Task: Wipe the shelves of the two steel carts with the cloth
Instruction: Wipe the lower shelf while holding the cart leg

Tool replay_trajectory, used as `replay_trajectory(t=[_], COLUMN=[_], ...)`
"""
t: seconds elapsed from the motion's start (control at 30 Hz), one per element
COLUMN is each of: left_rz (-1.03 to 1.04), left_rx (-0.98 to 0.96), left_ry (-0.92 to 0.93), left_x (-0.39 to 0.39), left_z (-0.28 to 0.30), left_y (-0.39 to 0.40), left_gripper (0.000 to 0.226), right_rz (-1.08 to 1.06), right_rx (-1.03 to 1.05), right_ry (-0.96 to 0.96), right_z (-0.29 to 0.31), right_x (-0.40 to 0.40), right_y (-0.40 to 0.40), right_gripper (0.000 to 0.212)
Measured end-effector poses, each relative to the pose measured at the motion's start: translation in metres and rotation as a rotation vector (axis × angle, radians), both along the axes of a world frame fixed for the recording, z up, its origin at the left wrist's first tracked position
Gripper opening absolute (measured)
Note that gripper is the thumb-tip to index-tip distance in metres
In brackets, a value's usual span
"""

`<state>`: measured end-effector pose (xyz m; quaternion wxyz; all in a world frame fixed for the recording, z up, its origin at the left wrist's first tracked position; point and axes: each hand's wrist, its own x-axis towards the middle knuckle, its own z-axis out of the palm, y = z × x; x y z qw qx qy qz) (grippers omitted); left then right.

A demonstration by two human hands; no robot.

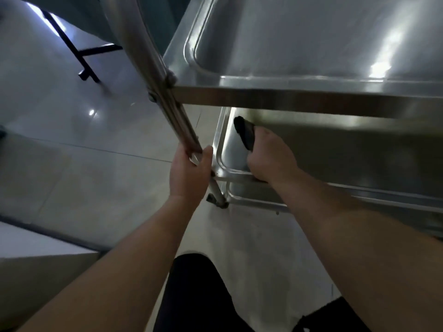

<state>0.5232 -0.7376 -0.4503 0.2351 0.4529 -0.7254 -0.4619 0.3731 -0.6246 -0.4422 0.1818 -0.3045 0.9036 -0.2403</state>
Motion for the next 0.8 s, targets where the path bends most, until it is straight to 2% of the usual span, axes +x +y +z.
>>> replay_trajectory(t=[0.07, 0.17, 0.23, 0.33, 0.4, 0.5, 0.63, 0.7, 0.8], left_rz=[0.033, 0.091, 0.143, 0.188, 0.204, 0.219, 0.208, 0.200, 0.192], left_rx=[-0.029, -0.123, -0.166, -0.204, -0.244, -0.253, -0.237, -0.260, -0.268], left_ry=[0.129, 0.231, 0.286, 0.371, 0.401, 0.434, 0.463, 0.472, 0.486], left_x=[-0.009, -0.020, -0.025, -0.031, -0.032, -0.036, -0.037, -0.038, -0.039], left_z=[-0.015, -0.034, -0.045, -0.056, -0.062, -0.070, -0.070, -0.070, -0.073], left_y=[-0.003, -0.005, -0.008, -0.011, -0.014, -0.019, -0.019, -0.019, -0.021], left_gripper=[0.005, 0.034, 0.039, 0.039, 0.039, 0.036, 0.034, 0.034, 0.033], right_rz=[0.039, 0.185, 0.315, 0.519, 0.576, 0.464, 0.123, 0.008, -0.108], right_rx=[-0.012, -0.008, 0.040, 0.088, 0.087, 0.126, 0.241, 0.285, 0.301], right_ry=[0.001, -0.055, -0.006, 0.193, 0.221, 0.205, 0.280, 0.255, 0.216], right_z=[-0.022, -0.054, -0.070, -0.083, -0.087, -0.096, -0.100, -0.101, -0.101], right_x=[-0.005, -0.003, 0.003, 0.010, 0.009, -0.014, -0.082, -0.108, -0.116], right_y=[-0.021, -0.050, -0.061, -0.058, -0.042, -0.001, 0.060, 0.059, 0.006], right_gripper=[0.049, 0.065, 0.077, 0.068, 0.062, 0.066, 0.070, 0.073, 0.075])
